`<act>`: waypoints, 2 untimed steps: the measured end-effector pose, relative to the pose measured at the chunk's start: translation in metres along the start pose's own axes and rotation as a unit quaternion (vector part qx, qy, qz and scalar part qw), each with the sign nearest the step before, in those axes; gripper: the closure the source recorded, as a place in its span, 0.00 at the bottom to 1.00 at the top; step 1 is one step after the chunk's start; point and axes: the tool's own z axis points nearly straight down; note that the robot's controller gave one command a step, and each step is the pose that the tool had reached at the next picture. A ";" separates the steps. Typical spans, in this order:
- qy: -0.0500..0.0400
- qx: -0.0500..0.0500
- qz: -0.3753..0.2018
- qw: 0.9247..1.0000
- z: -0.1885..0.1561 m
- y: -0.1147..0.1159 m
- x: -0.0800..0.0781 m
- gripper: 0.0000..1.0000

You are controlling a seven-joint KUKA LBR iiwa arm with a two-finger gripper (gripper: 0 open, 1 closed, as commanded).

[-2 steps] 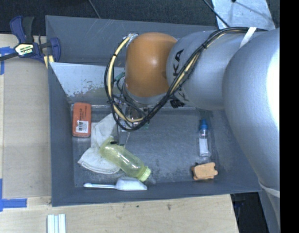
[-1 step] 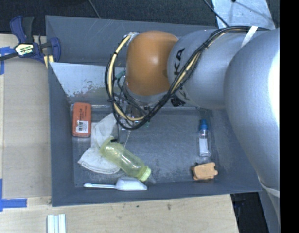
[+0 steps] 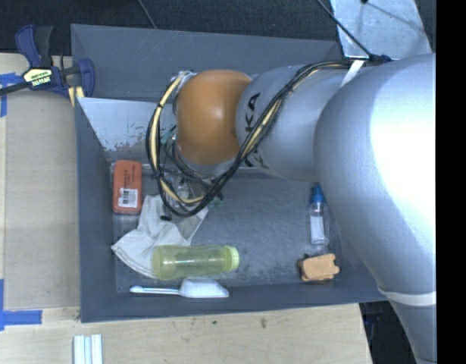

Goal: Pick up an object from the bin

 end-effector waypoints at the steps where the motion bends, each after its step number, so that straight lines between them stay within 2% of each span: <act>1: 0.000 0.000 0.000 1.000 0.000 0.000 0.000 1.00; 2: 0.002 0.000 -0.004 1.000 -0.204 -0.017 -0.011 1.00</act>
Offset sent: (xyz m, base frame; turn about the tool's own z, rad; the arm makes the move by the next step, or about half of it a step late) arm 0.0151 -0.0173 0.2373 -0.0085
